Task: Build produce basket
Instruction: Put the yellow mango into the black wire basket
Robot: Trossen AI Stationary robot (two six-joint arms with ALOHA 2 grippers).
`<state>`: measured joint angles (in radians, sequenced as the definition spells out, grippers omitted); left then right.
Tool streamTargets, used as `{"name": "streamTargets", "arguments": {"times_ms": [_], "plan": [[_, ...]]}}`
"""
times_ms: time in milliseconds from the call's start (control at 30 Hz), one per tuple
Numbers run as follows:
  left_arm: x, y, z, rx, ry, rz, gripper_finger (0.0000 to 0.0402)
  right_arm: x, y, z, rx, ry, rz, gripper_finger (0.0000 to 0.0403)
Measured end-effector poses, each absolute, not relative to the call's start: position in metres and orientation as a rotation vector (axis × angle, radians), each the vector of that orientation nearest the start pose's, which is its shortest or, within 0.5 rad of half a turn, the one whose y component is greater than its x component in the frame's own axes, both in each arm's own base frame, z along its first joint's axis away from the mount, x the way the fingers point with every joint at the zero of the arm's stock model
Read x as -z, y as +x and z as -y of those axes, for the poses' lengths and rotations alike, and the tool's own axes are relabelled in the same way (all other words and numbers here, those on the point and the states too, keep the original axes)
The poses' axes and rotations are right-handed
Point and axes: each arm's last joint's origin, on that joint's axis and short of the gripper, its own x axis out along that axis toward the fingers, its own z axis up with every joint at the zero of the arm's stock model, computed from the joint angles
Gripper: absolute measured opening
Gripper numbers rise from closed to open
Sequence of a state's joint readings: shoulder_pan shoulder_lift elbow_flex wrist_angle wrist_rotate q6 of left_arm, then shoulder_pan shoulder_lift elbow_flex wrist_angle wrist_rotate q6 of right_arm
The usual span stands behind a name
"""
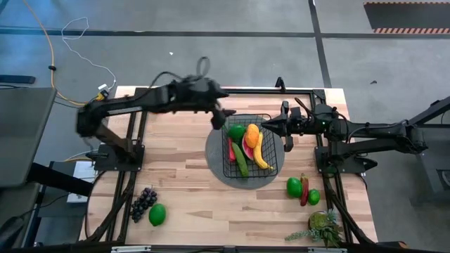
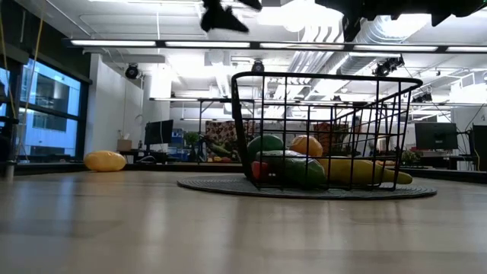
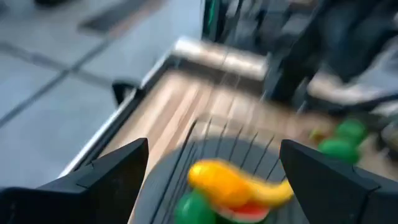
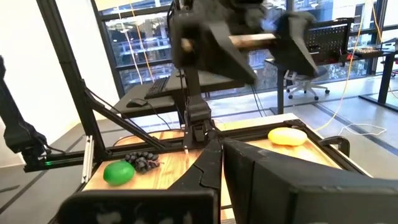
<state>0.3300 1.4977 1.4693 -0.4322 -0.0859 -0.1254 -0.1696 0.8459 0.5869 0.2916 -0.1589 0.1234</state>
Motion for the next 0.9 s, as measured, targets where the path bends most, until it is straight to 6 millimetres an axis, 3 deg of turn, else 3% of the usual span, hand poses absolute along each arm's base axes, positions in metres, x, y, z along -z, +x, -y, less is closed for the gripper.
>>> {"name": "streamTargets", "arguments": {"times_ms": [200,367,500,667,900], "plan": [[-0.363,0.263,-0.079,-0.381,-0.217,-0.156,0.035,-0.299,0.191,0.028,0.009,0.118,0.03,0.0],[-0.33,0.226,-0.057,-0.303,-0.257,0.053,0.035,-0.299,0.191,0.028,0.009,0.118,0.03,0.0],[-0.304,0.201,-0.049,-0.36,-0.319,0.125,0.035,-0.299,0.191,0.028,0.009,0.118,0.03,0.0],[-0.295,0.184,-0.046,-0.401,-0.3,0.144,0.035,-0.299,0.191,0.028,0.009,0.118,0.03,0.0],[-0.298,0.18,-0.042,-0.311,-0.245,0.145,0.035,-0.297,0.191,0.028,0.01,0.137,0.008,0.0]]}}
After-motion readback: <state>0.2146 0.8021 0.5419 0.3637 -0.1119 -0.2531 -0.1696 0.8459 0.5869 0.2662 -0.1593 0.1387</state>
